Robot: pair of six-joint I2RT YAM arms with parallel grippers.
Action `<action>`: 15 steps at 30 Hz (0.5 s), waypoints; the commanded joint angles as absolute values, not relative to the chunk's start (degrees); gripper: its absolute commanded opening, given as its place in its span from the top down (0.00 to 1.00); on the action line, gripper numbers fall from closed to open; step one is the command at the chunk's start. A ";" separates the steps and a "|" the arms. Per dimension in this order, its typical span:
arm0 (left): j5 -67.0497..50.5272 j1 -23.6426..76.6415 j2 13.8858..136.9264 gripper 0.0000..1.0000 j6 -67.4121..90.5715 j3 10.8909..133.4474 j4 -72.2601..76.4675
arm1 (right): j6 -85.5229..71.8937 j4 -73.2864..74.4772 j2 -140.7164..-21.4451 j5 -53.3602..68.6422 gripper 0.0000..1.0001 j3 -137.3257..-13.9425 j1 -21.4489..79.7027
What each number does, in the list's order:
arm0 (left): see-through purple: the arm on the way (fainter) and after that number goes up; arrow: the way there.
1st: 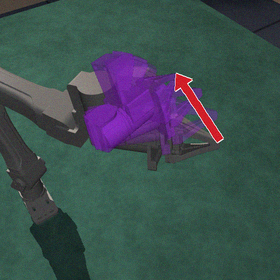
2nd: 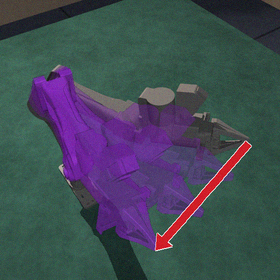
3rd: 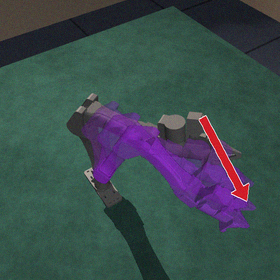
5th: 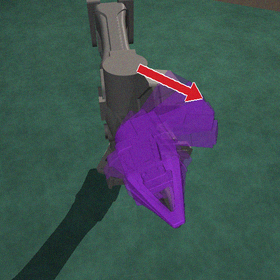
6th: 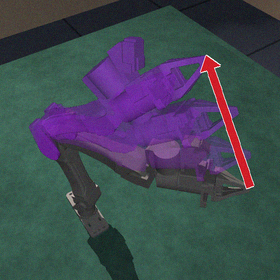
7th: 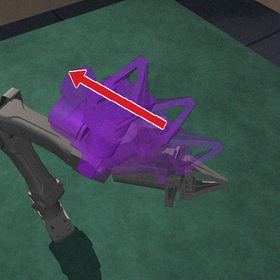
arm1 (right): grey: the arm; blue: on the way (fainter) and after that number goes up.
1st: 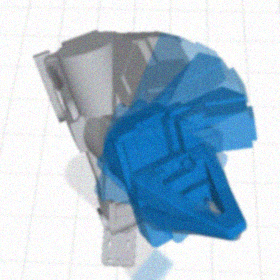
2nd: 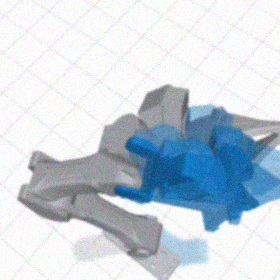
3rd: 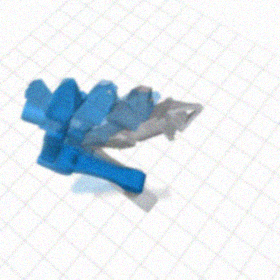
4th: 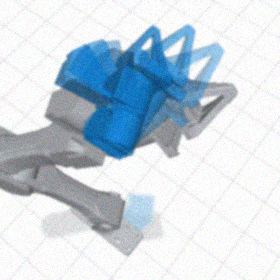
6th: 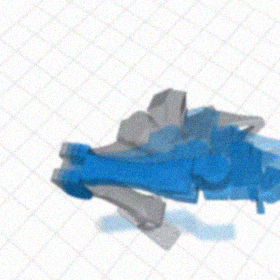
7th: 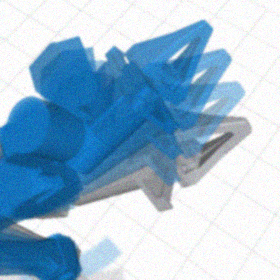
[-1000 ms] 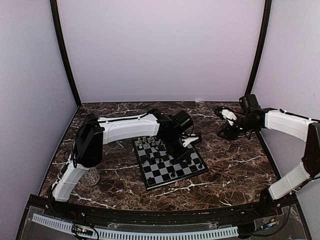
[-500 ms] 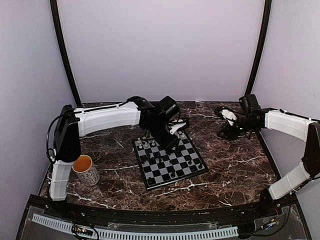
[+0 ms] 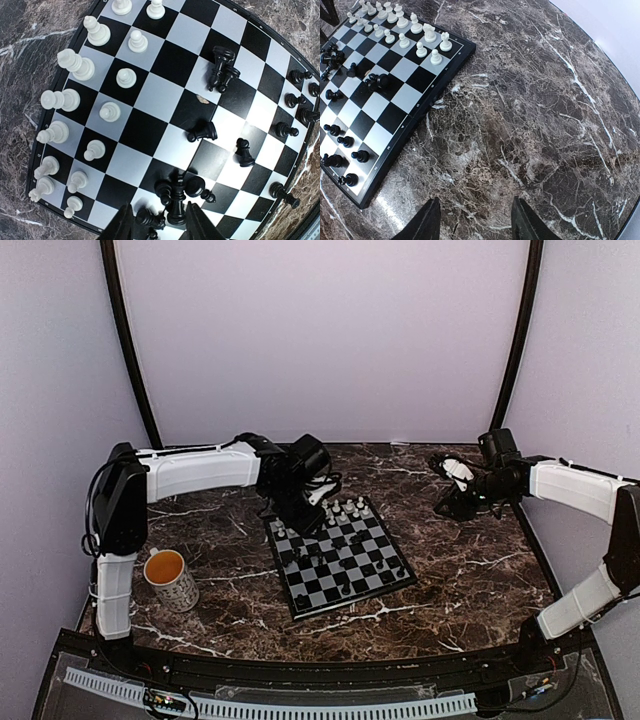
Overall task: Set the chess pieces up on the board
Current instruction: Pick up the pawn from the chessboard.
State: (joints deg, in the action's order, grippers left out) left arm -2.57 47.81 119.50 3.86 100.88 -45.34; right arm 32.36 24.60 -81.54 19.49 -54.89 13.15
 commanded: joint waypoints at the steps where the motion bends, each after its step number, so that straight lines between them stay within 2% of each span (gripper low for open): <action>1: -3.54 47.70 119.74 0.62 4.60 100.60 -45.53 | 32.43 24.61 -81.74 19.34 0.51 -55.11 13.56; 15: -4.31 47.44 123.13 0.72 4.34 101.00 -46.49 | 32.45 24.65 -82.22 19.25 0.51 -55.11 13.62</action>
